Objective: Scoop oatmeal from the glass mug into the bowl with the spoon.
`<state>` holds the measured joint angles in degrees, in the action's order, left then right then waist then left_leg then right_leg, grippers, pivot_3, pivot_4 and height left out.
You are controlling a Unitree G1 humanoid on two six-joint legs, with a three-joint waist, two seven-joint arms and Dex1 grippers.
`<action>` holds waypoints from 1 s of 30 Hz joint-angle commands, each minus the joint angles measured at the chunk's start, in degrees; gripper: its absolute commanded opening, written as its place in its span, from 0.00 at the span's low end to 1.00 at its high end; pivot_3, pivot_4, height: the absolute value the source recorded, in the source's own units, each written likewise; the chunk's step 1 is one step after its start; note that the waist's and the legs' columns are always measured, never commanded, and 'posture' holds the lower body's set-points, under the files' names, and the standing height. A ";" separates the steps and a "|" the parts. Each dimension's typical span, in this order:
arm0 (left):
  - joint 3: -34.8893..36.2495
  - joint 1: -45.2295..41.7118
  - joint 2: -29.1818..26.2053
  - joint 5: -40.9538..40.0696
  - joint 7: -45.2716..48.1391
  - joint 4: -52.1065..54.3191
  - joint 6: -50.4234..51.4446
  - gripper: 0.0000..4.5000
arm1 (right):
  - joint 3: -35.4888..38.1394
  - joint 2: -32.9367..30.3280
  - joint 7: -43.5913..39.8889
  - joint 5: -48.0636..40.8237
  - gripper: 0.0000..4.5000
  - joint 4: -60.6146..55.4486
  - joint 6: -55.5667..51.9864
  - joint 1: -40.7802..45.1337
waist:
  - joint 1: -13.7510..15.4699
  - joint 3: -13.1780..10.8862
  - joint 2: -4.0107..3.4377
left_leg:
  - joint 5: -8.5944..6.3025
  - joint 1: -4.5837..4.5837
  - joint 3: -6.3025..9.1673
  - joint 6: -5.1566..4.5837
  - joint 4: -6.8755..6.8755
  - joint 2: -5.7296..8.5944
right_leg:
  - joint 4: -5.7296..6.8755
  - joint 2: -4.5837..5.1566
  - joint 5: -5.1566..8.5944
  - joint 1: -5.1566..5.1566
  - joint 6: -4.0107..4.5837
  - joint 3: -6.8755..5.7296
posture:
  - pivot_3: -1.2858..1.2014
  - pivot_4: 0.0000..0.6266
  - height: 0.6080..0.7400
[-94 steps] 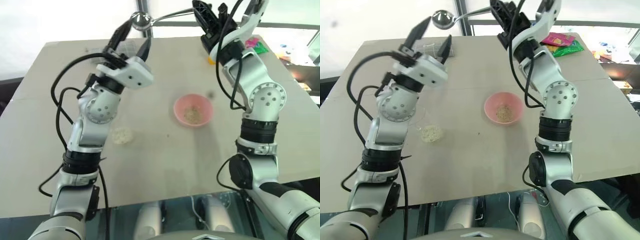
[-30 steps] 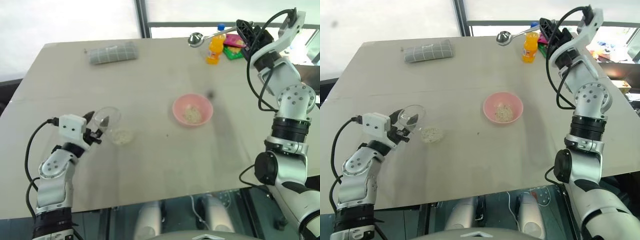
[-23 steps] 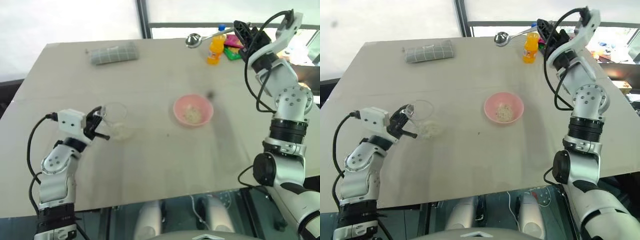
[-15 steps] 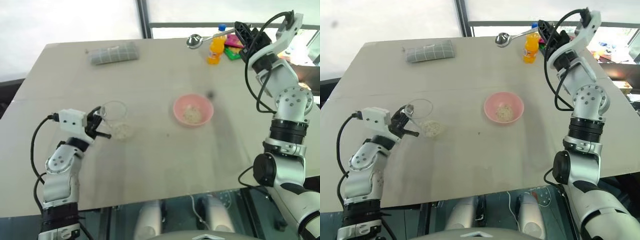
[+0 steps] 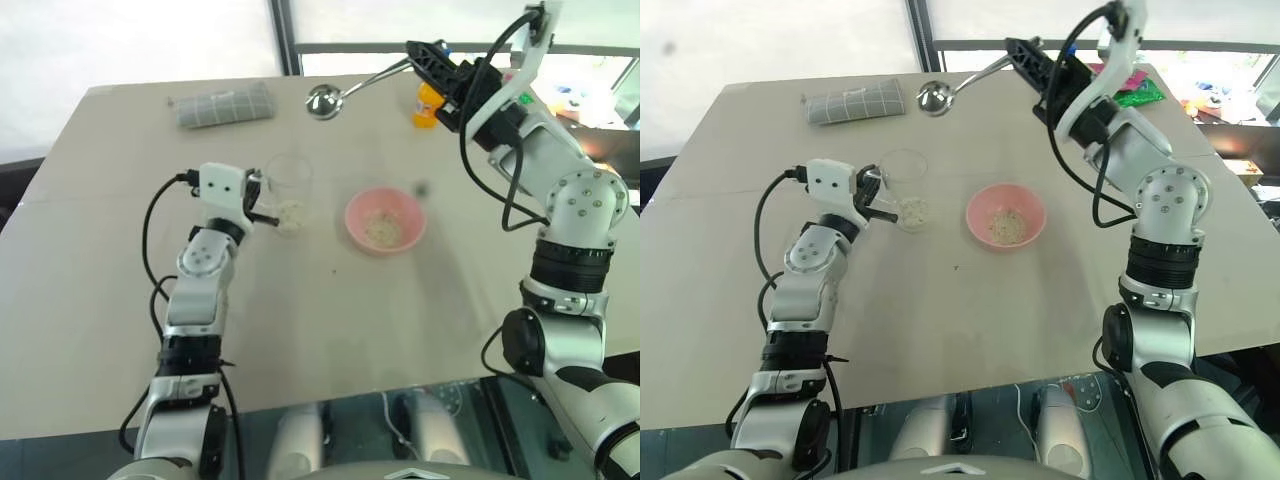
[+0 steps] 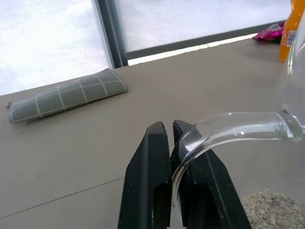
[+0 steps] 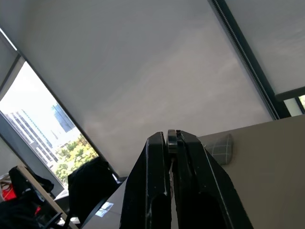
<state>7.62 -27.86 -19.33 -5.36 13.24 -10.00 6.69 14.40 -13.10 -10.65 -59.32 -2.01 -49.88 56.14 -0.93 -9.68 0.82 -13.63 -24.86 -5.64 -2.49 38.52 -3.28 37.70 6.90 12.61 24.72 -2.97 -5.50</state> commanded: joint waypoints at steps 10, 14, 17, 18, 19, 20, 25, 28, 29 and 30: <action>-3.93 -8.42 -1.43 6.08 1.82 -13.95 -17.21 0.01 | -11.05 -3.17 -6.18 7.52 0.00 -5.26 -2.15 -1.52 | 0.25 0.00 0.04 | 0.00 -0.01 0.03 -0.01 0.01 0.01 | -0.01 0.02 0.00 -0.02 0.00 -0.04 | 0.52 0.24 0.83; -4.63 -8.70 -1.90 7.35 2.20 -15.47 -20.16 0.01 | -16.62 -5.18 -9.53 16.12 0.00 -3.90 2.01 -2.08 | 0.19 0.01 0.04 | 0.00 0.01 0.02 0.00 0.01 0.01 | 0.00 0.02 0.00 -0.02 0.00 -0.03 | 0.52 0.24 0.83; -4.64 -8.83 -1.90 7.55 2.10 -15.86 -20.98 0.01 | -19.65 -5.88 -11.53 21.01 0.00 -2.71 5.11 -1.78 | 0.18 0.01 0.04 | 0.00 0.04 0.03 -0.01 0.02 0.01 | 0.05 0.02 0.00 -0.03 0.00 -0.03 | 0.52 0.24 0.83; -4.71 -8.87 -1.88 7.67 2.11 -15.92 -21.20 0.01 | -19.96 -5.70 -12.19 21.78 0.00 -2.47 5.68 -1.67 | 0.20 0.01 0.05 | 0.00 0.04 0.03 -0.01 0.03 0.01 | 0.07 0.02 0.00 -0.03 -0.01 -0.03 | 0.52 0.24 0.83; -4.73 -8.89 -1.83 7.66 2.15 -16.03 -21.35 0.01 | -19.60 -5.10 -12.54 21.84 0.00 -2.15 5.82 -1.43 | 0.21 0.01 0.05 | 0.00 0.04 0.04 -0.01 0.04 0.01 | 0.09 0.02 0.00 -0.03 -0.01 -0.03 | 0.52 0.24 0.83; -4.75 -8.88 -1.84 7.67 2.15 -16.17 -21.50 0.01 | -18.36 -4.17 -12.30 21.16 0.00 -1.63 5.44 -0.90 | 0.20 0.00 0.05 | 0.00 0.03 0.05 -0.01 0.05 0.01 | 0.09 0.02 0.00 -0.03 0.00 -0.04 | 0.52 0.24 0.83; -3.91 -8.77 -2.37 6.99 1.89 -18.30 -21.51 0.01 | -13.86 -4.35 -12.14 19.75 0.00 -1.89 3.79 0.68 | 0.23 0.00 0.05 | 0.01 -0.02 0.02 0.01 0.05 0.01 | 0.00 0.03 0.00 -0.02 -0.01 -0.05 | 0.52 0.24 0.83; -3.68 -8.89 -2.50 6.72 1.83 -19.10 -21.58 0.01 | -10.12 -4.26 -10.64 17.20 0.00 -3.36 1.64 0.94 | 0.24 0.00 0.05 | 0.01 -0.03 0.01 0.01 0.05 0.01 | -0.02 0.03 0.00 -0.03 -0.01 -0.05 | 0.52 0.24 0.83; -3.72 -9.01 -2.55 6.71 1.85 -19.46 -21.67 0.01 | -8.81 -4.32 -10.13 16.28 0.00 -3.81 0.79 1.10 | 0.23 0.00 0.05 | 0.01 -0.02 0.03 0.01 0.05 0.00 | 0.00 0.03 0.00 -0.03 -0.01 -0.06 | 0.52 0.24 0.83; -3.74 -9.10 -2.57 6.68 1.85 -19.72 -21.74 0.01 | -7.89 -4.46 -9.88 15.64 0.00 -4.13 0.13 1.19 | 0.22 0.00 0.05 | 0.01 -0.02 0.03 0.01 0.05 0.00 | 0.01 0.03 0.00 -0.02 -0.01 -0.06 | 0.52 0.24 0.83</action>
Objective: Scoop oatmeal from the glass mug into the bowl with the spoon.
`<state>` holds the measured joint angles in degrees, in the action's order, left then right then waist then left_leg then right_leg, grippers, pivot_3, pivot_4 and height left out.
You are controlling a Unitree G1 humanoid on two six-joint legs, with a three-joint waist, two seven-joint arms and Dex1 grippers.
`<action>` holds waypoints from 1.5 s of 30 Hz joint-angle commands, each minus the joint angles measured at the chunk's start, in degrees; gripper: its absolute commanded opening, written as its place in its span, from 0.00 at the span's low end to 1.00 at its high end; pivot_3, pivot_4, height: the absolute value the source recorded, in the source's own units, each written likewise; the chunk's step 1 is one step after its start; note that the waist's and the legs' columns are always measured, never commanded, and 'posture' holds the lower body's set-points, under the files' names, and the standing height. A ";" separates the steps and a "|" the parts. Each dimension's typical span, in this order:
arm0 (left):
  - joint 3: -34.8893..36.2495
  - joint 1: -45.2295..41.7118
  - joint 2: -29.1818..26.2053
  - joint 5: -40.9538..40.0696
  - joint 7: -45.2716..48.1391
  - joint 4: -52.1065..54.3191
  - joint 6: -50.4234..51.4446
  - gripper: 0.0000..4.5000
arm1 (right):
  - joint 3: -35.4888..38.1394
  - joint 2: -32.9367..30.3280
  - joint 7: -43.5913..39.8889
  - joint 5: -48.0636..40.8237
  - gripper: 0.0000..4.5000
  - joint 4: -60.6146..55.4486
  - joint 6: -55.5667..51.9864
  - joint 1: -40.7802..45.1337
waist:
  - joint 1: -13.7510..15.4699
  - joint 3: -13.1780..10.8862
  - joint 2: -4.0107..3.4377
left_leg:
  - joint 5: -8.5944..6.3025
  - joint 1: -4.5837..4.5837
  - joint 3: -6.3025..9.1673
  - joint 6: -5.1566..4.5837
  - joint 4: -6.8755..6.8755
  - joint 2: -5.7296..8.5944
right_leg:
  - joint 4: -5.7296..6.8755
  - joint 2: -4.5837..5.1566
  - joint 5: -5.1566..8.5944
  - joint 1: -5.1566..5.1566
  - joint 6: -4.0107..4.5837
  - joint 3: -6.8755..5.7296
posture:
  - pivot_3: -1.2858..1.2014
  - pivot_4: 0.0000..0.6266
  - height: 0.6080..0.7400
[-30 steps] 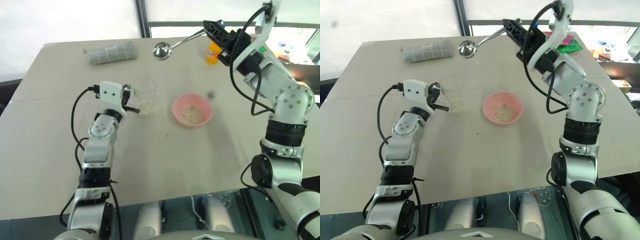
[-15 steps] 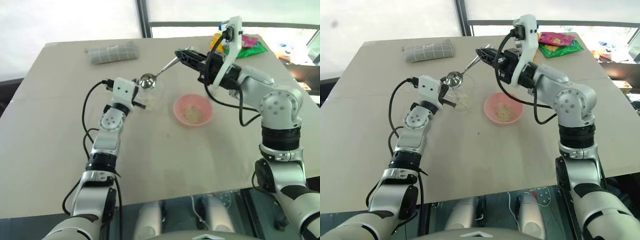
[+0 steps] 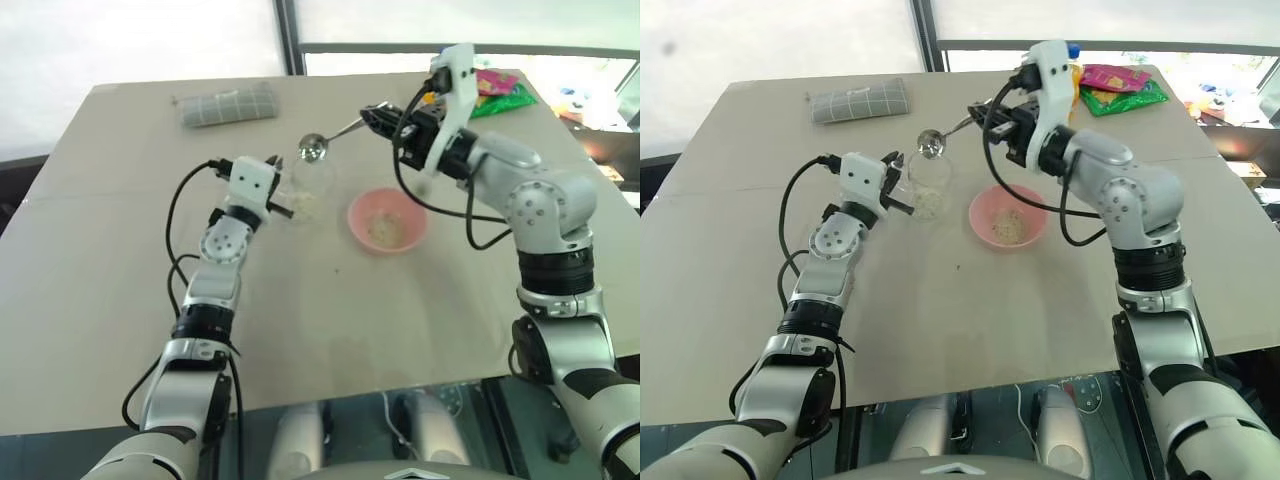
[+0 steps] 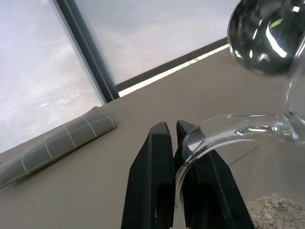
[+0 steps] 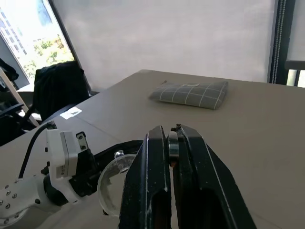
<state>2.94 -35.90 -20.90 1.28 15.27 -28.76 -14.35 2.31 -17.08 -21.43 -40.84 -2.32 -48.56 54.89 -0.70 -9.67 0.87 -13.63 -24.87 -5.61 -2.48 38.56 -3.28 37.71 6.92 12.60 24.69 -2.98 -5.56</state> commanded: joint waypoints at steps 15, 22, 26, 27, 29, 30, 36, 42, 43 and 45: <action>1.04 -2.31 -0.94 -0.57 -0.48 -3.27 -1.18 0.01 | 2.76 -3.23 -1.35 -4.72 0.00 -6.25 -8.40 -0.30 | -0.09 0.00 0.00 | -0.01 0.04 0.01 -0.02 0.00 0.00 | 0.08 0.00 0.00 0.00 0.00 0.01 | 0.52 0.24 0.83; 0.59 -1.30 -0.47 -0.12 -0.64 -0.22 -0.83 0.01 | 0.35 -0.16 -1.16 0.69 0.00 -1.80 -3.32 1.14 | -0.09 0.00 0.00 | 0.00 0.03 0.01 -0.01 0.00 0.00 | 0.07 -0.01 0.00 0.00 0.00 0.01 | 0.52 0.24 0.83; 0.05 -0.58 -0.18 0.39 -0.58 0.91 -0.63 0.01 | 2.15 3.71 1.44 1.86 0.00 0.75 -0.57 3.17 | -0.10 0.00 0.00 | 0.00 0.02 -0.01 0.00 0.00 0.00 | 0.06 0.00 0.00 0.01 0.00 0.02 | 0.52 0.24 0.83; -0.02 -0.47 -0.04 0.41 -0.62 1.07 -0.50 0.01 | 2.62 4.57 2.06 1.99 0.00 1.19 -0.11 3.54 | -0.09 0.00 0.00 | 0.00 0.01 0.01 0.00 0.00 0.00 | 0.06 0.00 0.00 0.01 0.00 0.01 | 0.52 0.24 0.83; -0.21 -0.30 0.28 0.51 -0.77 1.39 -0.22 0.01 | 3.68 6.44 3.46 2.19 0.00 1.91 1.45 4.16 | -0.08 0.00 0.00 | 0.00 0.01 0.01 0.00 0.00 0.00 | 0.06 -0.01 0.00 0.01 0.00 0.00 | 0.52 0.24 0.83; -0.30 -0.21 0.43 0.54 -0.84 1.62 -0.06 0.01 | 4.33 7.31 4.40 2.06 0.00 2.27 1.96 4.42 | -0.08 0.00 0.00 | 0.00 0.00 0.01 0.00 0.00 0.00 | 0.05 0.00 0.00 0.01 0.00 0.00 | 0.52 0.24 0.83; -0.40 0.30 0.81 0.69 -0.79 2.57 0.58 0.01 | 5.31 8.98 5.99 1.88 0.00 1.59 1.63 3.97 | 0.00 0.00 0.00 | 0.00 -0.01 0.00 0.00 0.00 0.00 | 0.02 0.00 0.00 0.00 0.00 0.00 | 0.52 0.24 0.83; 0.21 -1.35 0.27 1.19 -1.63 2.06 -0.13 0.01 | 3.41 8.44 5.53 1.12 0.00 -1.95 -1.54 1.26 | -0.04 0.00 0.00 | 0.00 -0.01 0.01 0.00 0.00 0.00 | 0.02 0.00 0.00 0.00 0.00 0.00 | 0.52 0.24 0.83; 0.26 -1.78 0.31 1.08 -1.57 2.04 -0.32 0.01 | 2.84 8.71 5.63 1.37 0.00 -2.65 -1.61 0.78 | -0.08 0.00 0.00 | 0.00 -0.01 0.00 0.00 0.00 0.00 | 0.02 0.00 0.00 0.00 0.00 0.00 | 0.52 0.24 0.83; 0.09 -2.87 0.57 0.83 -1.23 2.73 -0.15 0.01 | 0.81 9.58 5.86 2.81 0.00 -4.39 -0.65 -0.67 | -0.10 0.00 0.00 | 0.00 -0.01 0.00 0.00 0.00 0.00 | 0.02 0.00 0.00 0.01 0.00 0.00 | 0.52 0.24 0.83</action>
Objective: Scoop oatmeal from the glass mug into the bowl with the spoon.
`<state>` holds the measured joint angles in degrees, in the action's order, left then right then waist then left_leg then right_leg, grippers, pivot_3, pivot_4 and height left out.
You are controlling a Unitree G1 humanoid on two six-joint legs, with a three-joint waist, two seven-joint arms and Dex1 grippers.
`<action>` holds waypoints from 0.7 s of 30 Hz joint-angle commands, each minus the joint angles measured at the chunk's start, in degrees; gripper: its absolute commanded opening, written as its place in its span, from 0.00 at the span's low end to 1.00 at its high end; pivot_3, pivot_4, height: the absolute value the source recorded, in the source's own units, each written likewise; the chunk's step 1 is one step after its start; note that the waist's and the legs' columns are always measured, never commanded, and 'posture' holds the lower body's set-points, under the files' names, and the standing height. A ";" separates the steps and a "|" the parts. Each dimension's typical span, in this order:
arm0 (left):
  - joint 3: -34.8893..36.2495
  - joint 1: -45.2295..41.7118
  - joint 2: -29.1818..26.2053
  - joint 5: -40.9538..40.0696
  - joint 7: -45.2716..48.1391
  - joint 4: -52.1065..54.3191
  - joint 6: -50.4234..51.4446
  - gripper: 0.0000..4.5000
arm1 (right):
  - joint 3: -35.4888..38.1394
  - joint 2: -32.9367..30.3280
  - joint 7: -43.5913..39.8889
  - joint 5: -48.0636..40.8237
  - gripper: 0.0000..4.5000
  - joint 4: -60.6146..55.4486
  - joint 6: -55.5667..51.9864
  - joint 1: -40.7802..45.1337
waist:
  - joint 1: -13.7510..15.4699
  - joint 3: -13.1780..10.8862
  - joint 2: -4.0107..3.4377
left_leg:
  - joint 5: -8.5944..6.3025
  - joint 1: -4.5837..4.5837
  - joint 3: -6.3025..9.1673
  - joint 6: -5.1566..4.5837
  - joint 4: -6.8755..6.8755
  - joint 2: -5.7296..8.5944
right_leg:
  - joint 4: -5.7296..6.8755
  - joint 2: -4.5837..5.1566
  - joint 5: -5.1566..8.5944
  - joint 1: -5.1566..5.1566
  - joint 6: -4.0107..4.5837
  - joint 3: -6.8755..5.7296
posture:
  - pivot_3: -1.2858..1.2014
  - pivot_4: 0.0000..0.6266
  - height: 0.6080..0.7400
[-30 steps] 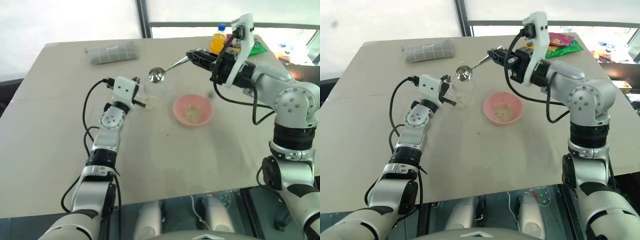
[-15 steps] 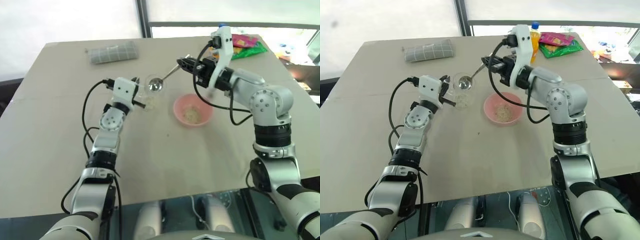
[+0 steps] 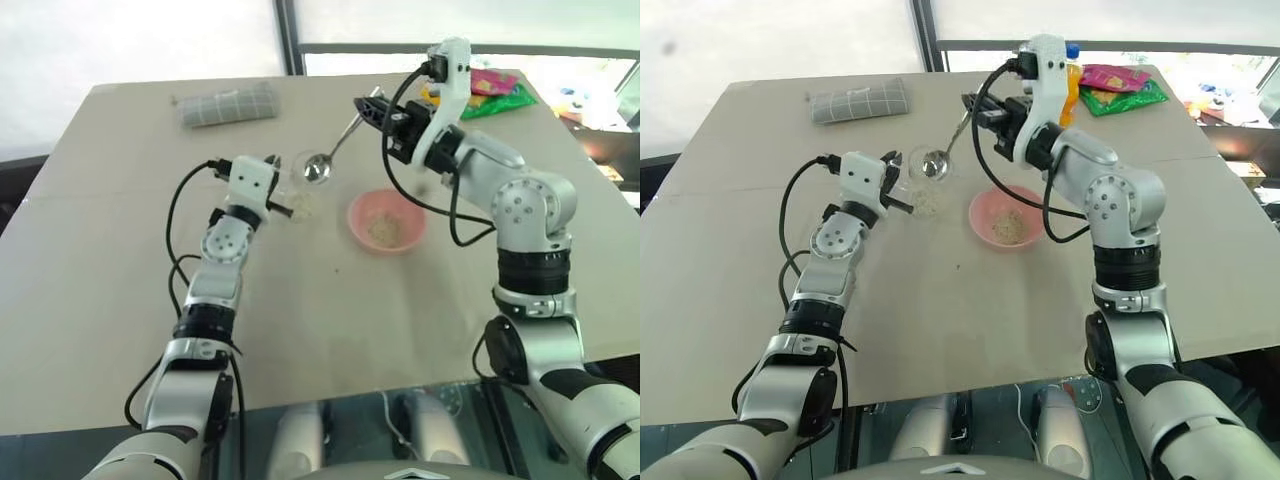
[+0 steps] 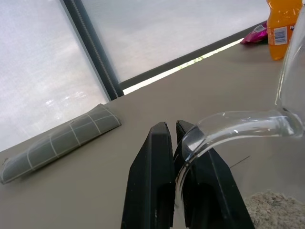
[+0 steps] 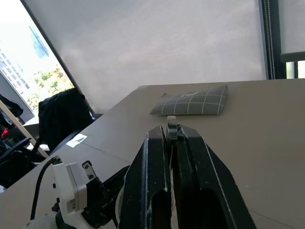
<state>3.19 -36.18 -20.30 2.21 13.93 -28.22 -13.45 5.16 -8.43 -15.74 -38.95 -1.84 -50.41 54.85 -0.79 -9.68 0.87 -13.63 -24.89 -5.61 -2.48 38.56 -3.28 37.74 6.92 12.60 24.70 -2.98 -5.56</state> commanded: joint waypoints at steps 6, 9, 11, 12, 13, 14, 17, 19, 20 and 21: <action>-1.24 -3.88 0.01 0.40 0.69 2.59 1.01 0.01 | -6.19 1.48 -0.36 6.17 0.00 -5.35 5.08 -2.77 | -0.05 0.00 0.00 | 0.00 -0.01 0.00 0.00 0.00 0.00 | 0.00 -0.01 0.00 0.01 0.00 0.00 | 0.52 0.24 0.83; -1.59 -3.68 0.30 0.36 1.16 2.88 1.46 0.01 | -8.16 1.10 -1.49 9.26 0.00 -4.11 7.51 -3.50 | -0.05 -0.01 0.01 | 0.00 -0.01 0.01 0.00 -0.01 0.00 | -0.01 -0.01 0.00 0.02 0.00 0.00 | 0.52 0.24 0.83; -1.62 -3.50 0.52 0.33 1.21 3.29 1.68 0.01 | -9.73 0.64 -2.62 11.57 0.00 -3.30 9.52 -4.15 | -0.05 0.00 0.01 | 0.00 -0.01 0.01 0.00 -0.01 0.00 | -0.01 -0.01 0.00 0.02 0.00 -0.01 | 0.52 0.24 0.83; -1.62 -3.46 0.60 0.31 1.24 3.44 1.80 0.01 | -10.35 0.49 -3.17 12.46 0.00 -2.93 10.37 -4.43 | -0.06 0.00 0.01 | 0.00 -0.01 0.01 0.00 -0.01 0.00 | -0.02 -0.01 0.00 0.01 0.00 0.00 | 0.52 0.24 0.83; -1.61 -3.48 0.65 0.32 1.26 3.51 1.90 0.01 | -10.73 0.46 -3.62 13.06 0.00 -2.63 10.94 -4.63 | -0.07 -0.01 0.01 | 0.00 -0.01 0.00 0.00 -0.01 0.00 | -0.02 -0.01 0.00 0.01 0.00 0.00 | 0.52 0.24 0.83; -1.57 -3.48 0.69 0.26 1.29 3.64 2.04 0.01 | -11.08 0.49 -4.03 13.60 0.00 -2.42 11.41 -4.86 | -0.07 -0.01 0.01 | 0.00 -0.01 0.00 0.00 0.00 0.00 | -0.02 -0.01 0.00 0.01 0.00 0.00 | 0.52 0.24 0.83; -1.40 -3.53 0.90 0.00 1.38 3.87 2.34 0.01 | -11.65 0.86 -4.84 14.62 0.00 -2.05 12.14 -5.64 | -0.06 -0.01 0.02 | 0.00 -0.01 0.01 0.00 0.00 0.00 | -0.02 -0.01 0.00 0.02 0.00 0.00 | 0.52 0.24 0.83; -1.28 -3.63 1.13 -0.29 1.53 3.86 2.33 0.01 | -12.29 1.11 -5.35 15.40 0.00 -1.80 12.77 -6.48 | -0.05 -0.01 0.02 | 0.00 -0.01 0.01 0.01 0.00 0.00 | -0.02 -0.01 0.00 0.01 0.00 0.00 | 0.52 0.24 0.83; -1.27 -3.62 1.20 -0.36 1.59 3.86 2.33 0.01 | -12.65 1.21 -5.51 15.91 0.00 -1.71 13.11 -6.87 | -0.05 -0.01 0.02 | 0.00 -0.01 0.00 0.01 0.00 0.00 | -0.02 -0.01 0.00 0.01 0.00 0.00 | 0.52 0.24 0.83; -1.26 -3.63 1.24 -0.39 1.63 3.80 2.32 0.01 | -12.98 1.27 -5.67 16.52 0.00 -1.61 13.48 -7.15 | -0.05 -0.01 0.02 | 0.00 -0.01 0.00 0.01 0.00 0.00 | -0.02 -0.01 0.00 0.01 0.00 0.00 | 0.52 0.24 0.83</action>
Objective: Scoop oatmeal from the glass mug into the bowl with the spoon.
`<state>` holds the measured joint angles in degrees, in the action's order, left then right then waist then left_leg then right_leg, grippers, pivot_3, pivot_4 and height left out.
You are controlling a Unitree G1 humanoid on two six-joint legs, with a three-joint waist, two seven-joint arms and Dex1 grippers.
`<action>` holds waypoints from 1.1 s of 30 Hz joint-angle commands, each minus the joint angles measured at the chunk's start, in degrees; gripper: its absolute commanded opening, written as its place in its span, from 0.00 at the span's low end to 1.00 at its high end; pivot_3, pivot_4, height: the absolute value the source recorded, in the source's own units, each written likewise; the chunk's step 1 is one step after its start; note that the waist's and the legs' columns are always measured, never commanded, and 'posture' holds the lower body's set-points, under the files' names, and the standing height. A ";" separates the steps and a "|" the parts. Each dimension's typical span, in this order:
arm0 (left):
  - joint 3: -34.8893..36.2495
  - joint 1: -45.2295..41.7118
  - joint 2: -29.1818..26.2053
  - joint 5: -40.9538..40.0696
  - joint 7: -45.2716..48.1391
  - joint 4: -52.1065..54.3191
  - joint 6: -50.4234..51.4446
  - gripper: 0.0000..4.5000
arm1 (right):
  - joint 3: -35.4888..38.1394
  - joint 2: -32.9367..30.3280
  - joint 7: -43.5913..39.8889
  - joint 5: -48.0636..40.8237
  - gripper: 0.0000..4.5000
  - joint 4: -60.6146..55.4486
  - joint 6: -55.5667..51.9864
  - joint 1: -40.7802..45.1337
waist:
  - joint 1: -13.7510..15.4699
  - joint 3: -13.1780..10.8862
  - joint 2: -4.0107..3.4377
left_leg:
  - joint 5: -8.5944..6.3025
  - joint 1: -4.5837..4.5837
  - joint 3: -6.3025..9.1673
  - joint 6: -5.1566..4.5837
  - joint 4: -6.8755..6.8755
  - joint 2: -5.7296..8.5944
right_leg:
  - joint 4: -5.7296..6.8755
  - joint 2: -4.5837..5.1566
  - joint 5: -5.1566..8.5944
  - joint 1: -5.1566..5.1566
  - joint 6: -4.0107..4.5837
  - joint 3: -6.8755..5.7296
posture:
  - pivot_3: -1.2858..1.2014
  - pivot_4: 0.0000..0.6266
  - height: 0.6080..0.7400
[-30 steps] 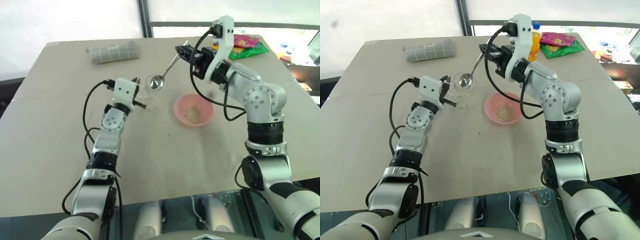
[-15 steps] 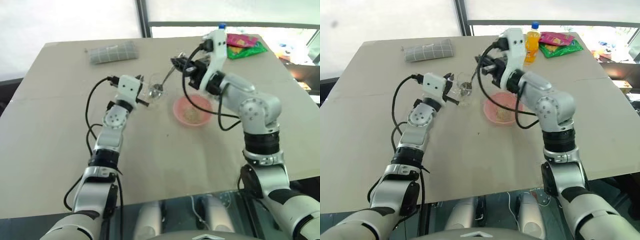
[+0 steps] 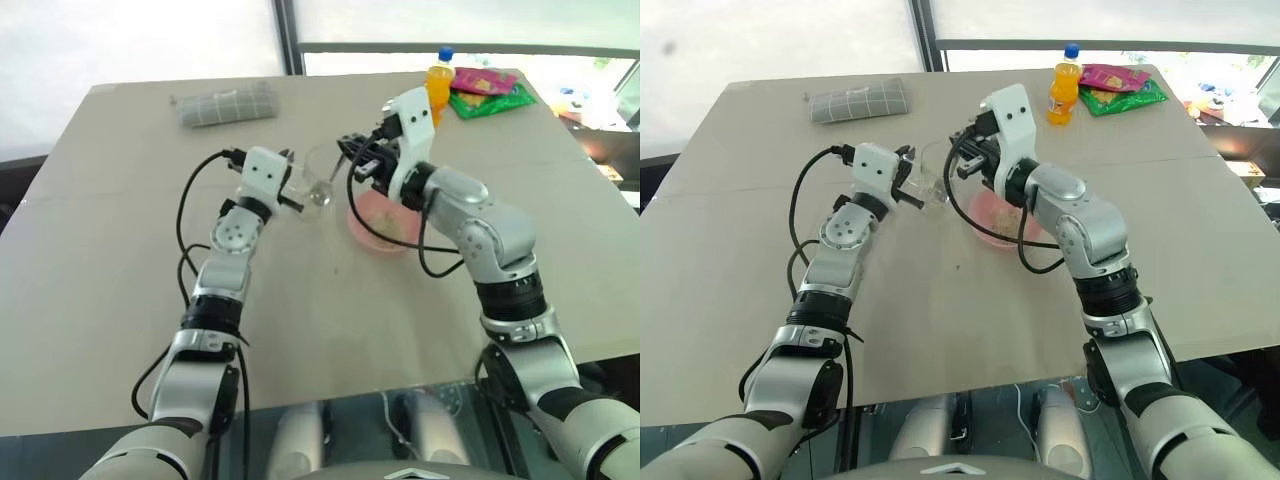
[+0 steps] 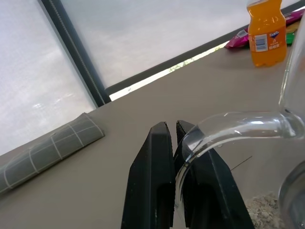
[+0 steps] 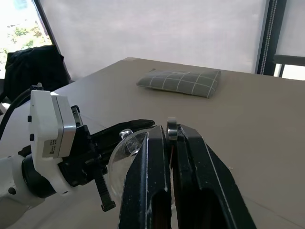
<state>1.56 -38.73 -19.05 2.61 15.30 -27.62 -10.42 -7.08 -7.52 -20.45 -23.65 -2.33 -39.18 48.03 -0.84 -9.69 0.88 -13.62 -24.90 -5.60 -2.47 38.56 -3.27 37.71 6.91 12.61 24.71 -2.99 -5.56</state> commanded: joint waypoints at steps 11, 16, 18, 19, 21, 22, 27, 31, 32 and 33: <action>0.49 -1.15 0.33 -0.58 0.53 2.92 -1.17 0.01 | 3.82 5.88 1.31 -3.27 0.00 -1.71 -4.92 -2.38 | 0.03 0.00 0.00 | 0.00 0.00 0.01 0.00 0.00 0.00 | 0.02 0.00 0.00 0.00 0.00 0.00 | 0.52 0.24 0.83; 1.08 -0.38 0.79 -1.13 0.09 2.26 -2.12 0.01 | 13.08 8.67 7.03 -9.15 0.00 -1.71 -12.56 -0.65 | 0.16 0.00 0.00 | 0.00 -0.01 0.01 0.01 0.02 0.00 | 0.02 0.00 0.00 -0.01 0.00 -0.01 | 0.52 0.24 0.83; 1.65 0.44 1.37 -2.18 0.21 1.95 -2.34 0.01 | 15.71 8.42 8.26 -10.95 0.00 -1.74 -14.56 0.00 | 0.06 0.00 0.00 | 0.00 0.00 0.01 0.00 0.02 0.00 | 0.01 0.00 0.00 -0.01 0.00 0.00 | 0.52 0.24 0.83; 1.84 0.81 1.57 -2.62 0.37 1.85 -2.57 0.01 | 16.96 8.33 8.95 -11.88 0.00 -1.76 -15.46 0.32 | 0.06 0.00 0.00 | 0.00 0.00 0.02 0.00 0.02 0.00 | 0.02 0.00 0.00 -0.01 0.00 0.00 | 0.52 0.24 0.83; 1.94 1.62 1.76 -3.06 0.84 1.49 -3.60 0.01 | 20.61 8.38 11.10 -14.42 0.00 -1.33 -17.61 1.30 | 0.04 0.00 0.00 | 0.00 -0.01 0.03 0.00 0.01 0.00 | 0.02 0.00 0.00 0.00 0.00 -0.01 | 0.52 0.24 0.83; 1.91 1.88 1.78 -3.08 0.85 1.21 -4.09 0.01 | 22.59 8.48 12.45 -15.72 0.00 -0.87 -18.51 1.84 | 0.04 0.00 0.00 | 0.00 0.00 0.03 0.00 0.01 0.00 | 0.02 0.00 0.00 0.00 0.00 -0.01 | 0.52 0.24 0.83; 1.15 1.87 1.76 -2.24 0.32 0.65 -4.83 0.01 | 31.56 8.24 18.73 -22.69 0.00 2.18 -21.43 4.70 | 0.05 0.00 0.00 | 0.00 0.01 0.03 0.00 0.02 0.00 | 0.06 0.00 0.00 -0.01 0.00 -0.01 | 0.52 0.24 0.83; 1.76 1.66 2.63 -2.87 -0.63 -0.37 -5.23 0.01 | 35.35 6.79 22.50 -26.60 0.00 3.36 -23.02 5.49 | 0.06 0.00 0.00 | 0.00 0.01 0.02 0.00 0.01 0.00 | 0.06 0.00 0.00 -0.01 0.00 0.00 | 0.52 0.24 0.83; 1.94 1.65 2.77 -2.89 -0.99 -0.62 -5.29 0.01 | 35.88 6.61 23.28 -27.50 0.00 3.42 -23.29 5.57 | 0.06 0.00 0.00 | 0.00 0.01 0.02 0.00 0.01 0.00 | 0.05 0.00 0.00 -0.01 0.00 0.00 | 0.52 0.24 0.83; 2.23 1.64 3.05 -3.37 -1.04 -0.85 -5.24 0.01 | 36.52 6.47 24.28 -28.61 0.00 3.39 -23.64 5.59 | 0.05 0.00 0.00 | 0.00 0.00 0.01 0.00 0.01 0.00 | 0.05 0.00 0.00 -0.01 0.00 0.00 | 0.52 0.24 0.83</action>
<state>1.92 -36.57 -16.13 0.89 14.99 -28.79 -14.09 27.04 0.36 1.49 -50.87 1.92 -62.71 52.42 -0.78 -9.68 0.89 -13.62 -24.89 -5.59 -2.48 38.57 -3.27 37.76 6.92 12.60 24.70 -2.98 -5.56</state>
